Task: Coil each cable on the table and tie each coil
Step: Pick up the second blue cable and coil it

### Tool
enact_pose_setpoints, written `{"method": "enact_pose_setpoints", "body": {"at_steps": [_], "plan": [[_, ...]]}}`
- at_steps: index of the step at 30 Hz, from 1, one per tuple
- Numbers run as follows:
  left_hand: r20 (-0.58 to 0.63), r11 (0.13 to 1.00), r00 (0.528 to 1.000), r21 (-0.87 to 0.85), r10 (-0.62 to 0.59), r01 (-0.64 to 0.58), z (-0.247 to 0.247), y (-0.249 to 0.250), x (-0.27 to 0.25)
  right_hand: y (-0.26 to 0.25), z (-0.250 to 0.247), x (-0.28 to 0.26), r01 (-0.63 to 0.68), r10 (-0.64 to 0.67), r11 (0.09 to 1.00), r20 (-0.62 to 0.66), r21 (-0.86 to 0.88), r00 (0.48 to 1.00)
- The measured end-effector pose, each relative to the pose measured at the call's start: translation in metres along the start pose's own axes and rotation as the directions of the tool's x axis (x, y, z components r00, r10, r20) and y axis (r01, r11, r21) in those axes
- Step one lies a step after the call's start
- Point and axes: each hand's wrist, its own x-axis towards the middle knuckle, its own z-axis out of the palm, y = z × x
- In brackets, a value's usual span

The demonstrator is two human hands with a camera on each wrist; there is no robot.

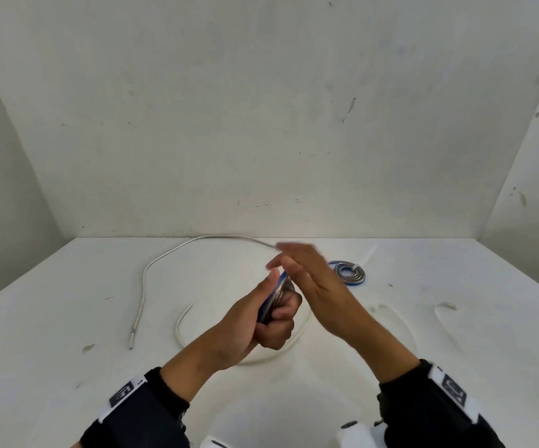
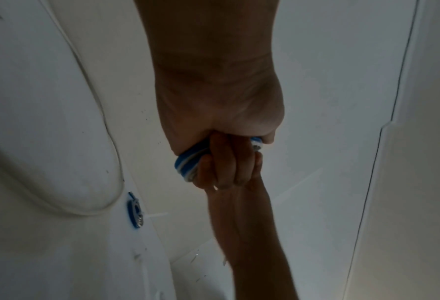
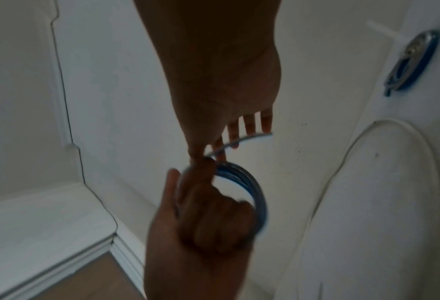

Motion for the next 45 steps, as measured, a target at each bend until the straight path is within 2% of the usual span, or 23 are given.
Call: {"method": "enact_pose_setpoints", "body": {"at_steps": [2, 4, 6, 9, 16, 20, 23, 25, 27, 30, 33, 35, 38, 40, 43, 45], "plan": [[0.061, 0.988, 0.997, -0.151, 0.044, -0.034, -0.001, 0.003, 0.002, -0.001, 0.012, -0.006, -0.058, 0.041, 0.976, 0.083, 0.208, 0.996], [0.114, 0.959, 0.989, -0.279, 0.090, -0.055, -0.005, 0.005, 0.003, -0.003, 0.018, -0.013, -0.053, 0.033, 0.953, 0.072, 0.297, 0.997], [0.139, 0.930, 0.985, -0.366, 0.103, -0.046, -0.009, 0.005, 0.001, -0.002, 0.024, -0.019, -0.018, 0.011, 0.960, 0.027, 0.278, 1.000], [0.153, 0.917, 0.983, -0.399, 0.103, -0.034, -0.014, 0.002, 0.001, 0.000, 0.032, -0.023, 0.026, -0.020, 0.971, -0.026, 0.236, 0.999], [0.156, 0.879, 0.981, -0.476, 0.113, -0.026, -0.017, -0.005, 0.001, 0.001, 0.046, -0.029, -0.069, 0.119, 0.950, -0.150, 0.303, 0.982], [0.177, 0.802, 0.966, -0.595, 0.188, -0.047, -0.022, -0.007, 0.002, 0.001, 0.056, -0.034, -0.150, 0.190, 0.863, -0.035, 0.483, 0.981], [0.165, 0.769, 0.960, -0.635, 0.226, -0.072, -0.021, -0.010, 0.001, 0.004, 0.057, -0.032, -0.134, 0.175, 0.875, -0.045, 0.466, 0.984], [0.069, 0.776, 0.977, -0.620, 0.201, -0.116, -0.015, -0.010, 0.002, 0.007, 0.054, -0.027, -0.114, 0.158, 0.894, -0.066, 0.432, 0.985], [-0.096, 0.797, 0.985, -0.579, 0.142, -0.171, -0.006, -0.008, 0.003, 0.008, 0.050, -0.023, -0.124, 0.167, 0.897, -0.064, 0.424, 0.984], [-0.307, 0.824, 0.949, -0.518, 0.073, -0.231, 0.005, -0.007, 0.005, 0.010, 0.047, -0.021, -0.156, 0.192, 0.895, -0.045, 0.419, 0.980], [-0.427, 0.848, 0.904, -0.465, 0.038, -0.256, 0.012, -0.011, 0.006, 0.013, 0.044, -0.022, -0.189, 0.210, 0.898, -0.009, 0.397, 0.978], [-0.451, 0.844, 0.892, -0.469, 0.025, -0.261, 0.012, -0.013, 0.007, 0.015, 0.042, -0.023, -0.232, 0.235, 0.882, 0.045, 0.411, 0.971], [-0.395, 0.858, 0.919, -0.468, 0.014, -0.214, 0.003, -0.011, 0.010, 0.016, 0.038, -0.023, -0.291, 0.251, 0.833, 0.147, 0.471, 0.957], [-0.391, 0.909, 0.920, -0.375, 0.023, -0.182, -0.005, -0.011, 0.010, 0.016, 0.038, -0.021, -0.274, 0.249, 0.845, 0.115, 0.460, 0.962], [-0.457, 0.970, 0.888, -0.191, 0.048, -0.151, -0.014, -0.018, 0.006, 0.021, 0.033, -0.017, -0.180, 0.193, 0.955, -0.032, 0.237, 0.981], [-0.464, 0.986, 0.883, -0.105, 0.070, -0.133, -0.017, -0.026, 0.001, 0.024, 0.030, -0.016, -0.116, 0.117, 0.992, -0.023, 0.045, 0.993]]}}
